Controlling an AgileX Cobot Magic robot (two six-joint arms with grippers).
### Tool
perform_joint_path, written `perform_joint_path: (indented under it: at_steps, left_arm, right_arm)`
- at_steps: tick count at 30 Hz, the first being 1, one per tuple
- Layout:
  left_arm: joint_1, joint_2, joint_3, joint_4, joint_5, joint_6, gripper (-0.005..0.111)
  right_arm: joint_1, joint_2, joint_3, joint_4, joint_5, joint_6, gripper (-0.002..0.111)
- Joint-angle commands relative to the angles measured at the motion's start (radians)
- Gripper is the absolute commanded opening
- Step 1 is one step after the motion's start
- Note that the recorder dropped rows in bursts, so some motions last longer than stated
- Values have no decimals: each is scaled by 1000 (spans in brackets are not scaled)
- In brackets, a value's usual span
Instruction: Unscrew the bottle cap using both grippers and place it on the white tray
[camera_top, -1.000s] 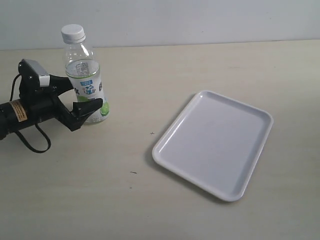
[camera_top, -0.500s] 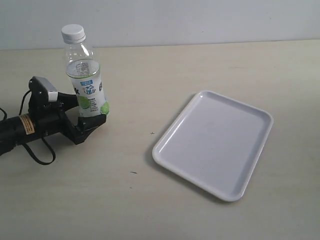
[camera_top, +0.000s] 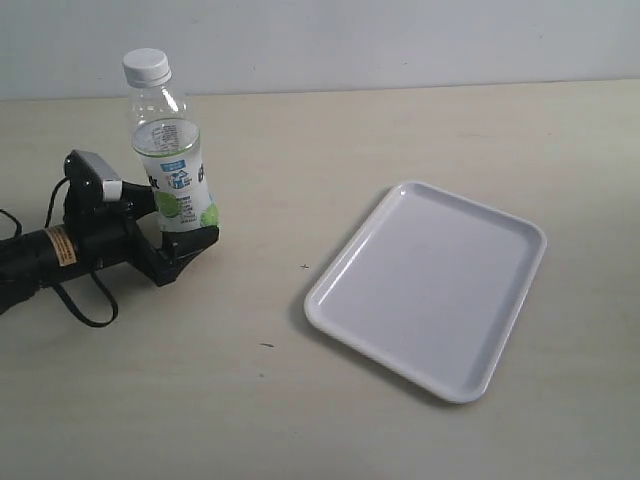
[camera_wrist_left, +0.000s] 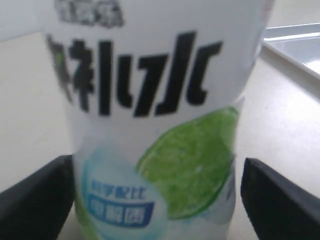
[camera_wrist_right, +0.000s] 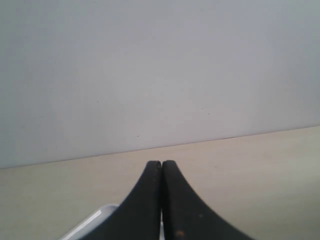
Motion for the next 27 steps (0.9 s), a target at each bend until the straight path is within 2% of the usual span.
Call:
perform_joint_path:
  at_steps: [1,9,12,16,18,22,27]
  left_arm:
    - [-40,5,-22,-9,-18,1,86]
    - [-85,5,-40,-41,-18,1,86]
    - [-85,5,-43,-42,-18,1,81]
    - [-85,5,-43,-44,-18,1,60]
    - [-85,5,-43,-44,-18,1,43]
    - [-85,5,-43,-57,-18,9,1]
    - [-85,5,-43,-53,-18,24,2]
  right_arm:
    - [1,-6,5,-9,-5,-2,0]
    - [1,-6,5,-9,-5,-2,0]
    - [1,-6,5,-9,-5,-2,0]
    - [1,-6,5,-8,-5,1,0]
    - [1,-6,5,-8,-5,1,0]
    - [1,-6,5,-8,-5,1,0]
    - [1,-6,5,-8,-5,3,0]
